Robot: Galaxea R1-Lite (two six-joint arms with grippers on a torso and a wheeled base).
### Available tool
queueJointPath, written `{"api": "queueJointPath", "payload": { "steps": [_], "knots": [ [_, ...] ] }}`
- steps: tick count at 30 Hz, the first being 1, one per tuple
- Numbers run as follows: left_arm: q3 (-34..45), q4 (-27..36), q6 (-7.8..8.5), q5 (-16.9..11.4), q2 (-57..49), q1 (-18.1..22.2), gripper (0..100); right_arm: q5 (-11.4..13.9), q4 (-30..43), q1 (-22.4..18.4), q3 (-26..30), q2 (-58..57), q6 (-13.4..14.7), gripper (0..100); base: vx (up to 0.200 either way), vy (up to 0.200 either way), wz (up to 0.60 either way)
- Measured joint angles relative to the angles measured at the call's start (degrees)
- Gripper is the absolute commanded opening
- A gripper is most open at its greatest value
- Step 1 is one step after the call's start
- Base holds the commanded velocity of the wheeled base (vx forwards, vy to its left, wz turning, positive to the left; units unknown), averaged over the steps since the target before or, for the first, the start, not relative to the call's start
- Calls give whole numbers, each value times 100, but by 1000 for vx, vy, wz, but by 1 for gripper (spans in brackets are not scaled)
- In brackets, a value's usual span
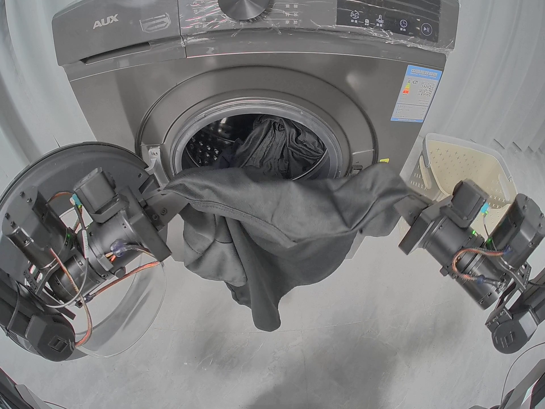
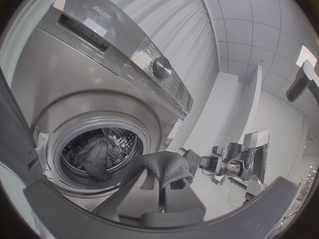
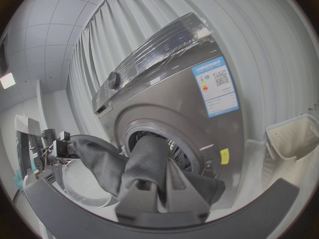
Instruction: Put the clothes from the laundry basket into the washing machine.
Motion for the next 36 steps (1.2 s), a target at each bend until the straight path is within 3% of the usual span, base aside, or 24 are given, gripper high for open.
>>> {"api": "queueJointPath", "payload": {
  "steps": [6, 11, 16, 26, 36],
  "knots": [
    [-550, 390, 7, 9, 171, -266, 0, 37, 35, 406, 664, 265, -52, 100, 0, 0, 0],
    [-783, 557, 22, 28, 282, -450, 0, 254, 30, 623, 1395, 739, -132, 100, 0, 0, 0],
    [-862, 574, 29, 63, 395, -562, 0, 313, 11, 805, 1540, 1131, -143, 100, 0, 0, 0],
    [-898, 569, 33, 77, 406, -736, 0, 269, -16, 937, 94, 1991, -121, 100, 0, 0, 0],
    [-901, 569, 30, 74, 265, -811, 0, 201, 30, 714, -1425, 2893, -158, 100, 0, 0, 0]
  ]
}}
